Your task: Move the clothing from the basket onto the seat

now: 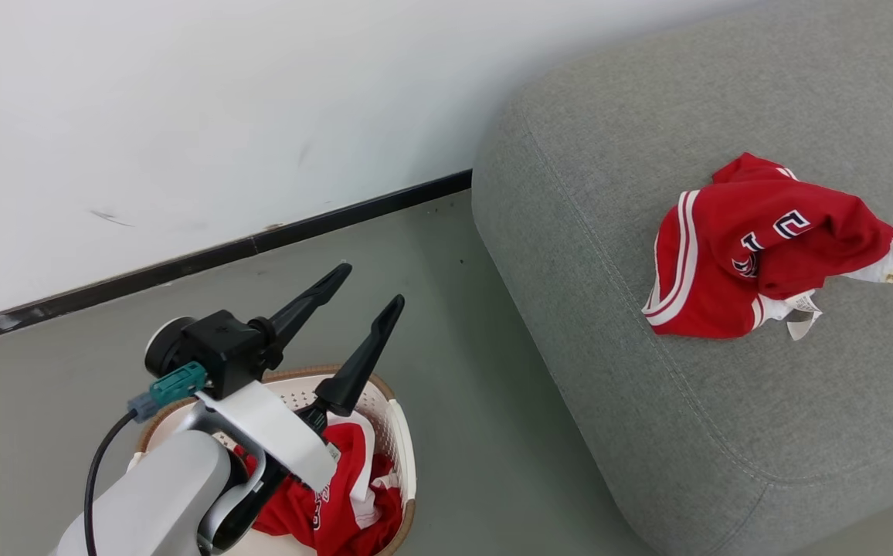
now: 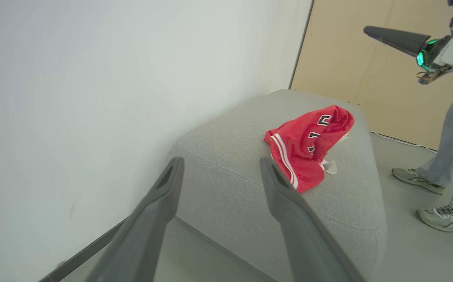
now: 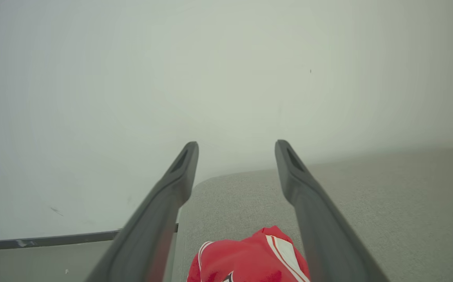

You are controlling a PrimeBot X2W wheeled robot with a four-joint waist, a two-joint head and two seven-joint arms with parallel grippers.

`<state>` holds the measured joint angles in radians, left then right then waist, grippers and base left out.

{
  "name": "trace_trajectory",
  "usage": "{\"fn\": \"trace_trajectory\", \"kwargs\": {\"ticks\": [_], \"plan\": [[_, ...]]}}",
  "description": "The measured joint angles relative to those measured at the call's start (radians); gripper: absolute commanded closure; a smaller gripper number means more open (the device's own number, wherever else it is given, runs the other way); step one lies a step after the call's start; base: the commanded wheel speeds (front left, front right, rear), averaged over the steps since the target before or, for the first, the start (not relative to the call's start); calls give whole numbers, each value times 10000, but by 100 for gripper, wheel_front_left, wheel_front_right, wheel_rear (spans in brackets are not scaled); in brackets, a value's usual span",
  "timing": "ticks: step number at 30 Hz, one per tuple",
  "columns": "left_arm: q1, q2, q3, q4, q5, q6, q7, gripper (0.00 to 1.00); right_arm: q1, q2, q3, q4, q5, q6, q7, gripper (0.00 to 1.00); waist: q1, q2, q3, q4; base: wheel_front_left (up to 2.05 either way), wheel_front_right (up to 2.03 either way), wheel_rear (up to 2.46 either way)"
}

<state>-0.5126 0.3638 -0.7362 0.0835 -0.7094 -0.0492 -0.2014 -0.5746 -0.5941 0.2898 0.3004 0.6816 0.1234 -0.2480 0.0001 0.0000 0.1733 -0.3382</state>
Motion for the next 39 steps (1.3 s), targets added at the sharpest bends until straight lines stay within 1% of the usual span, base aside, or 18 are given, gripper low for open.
{"fn": "trace_trajectory", "kwargs": {"ticks": [7, 14, 18, 30, 39], "plan": [[393, 201, 522, 194, -63, 472, -173, 0, 415, 558, -539, -642, -59, 0, -46, 0, 0, 0, -277, 446, 0, 0, 0], [948, 378, 947, 318, -303, 800, -303, 0, 1237, 1156, -637, -823, -58, 0, -46, 0, 0, 0, -514, 964, 0, 0, 0], [1124, 387, 1101, 337, -362, 897, -322, 0, 1465, 1333, -594, -995, -59, 0, -46, 0, 0, 0, -608, 1203, 0, 0, 0], [2006, 117, 1919, 616, -909, 1338, -439, 0, 2532, 2140, -612, -1534, -424, 0, -69, 0, 0, 0, -951, 2141, 0, 0, 0], [2659, -171, 2723, 851, -1068, 1645, -468, 0, 3590, 2769, -1404, -1904, -1037, 0, -69, 0, 0, 0, -1168, 2750, 0, 0, 0]]}}
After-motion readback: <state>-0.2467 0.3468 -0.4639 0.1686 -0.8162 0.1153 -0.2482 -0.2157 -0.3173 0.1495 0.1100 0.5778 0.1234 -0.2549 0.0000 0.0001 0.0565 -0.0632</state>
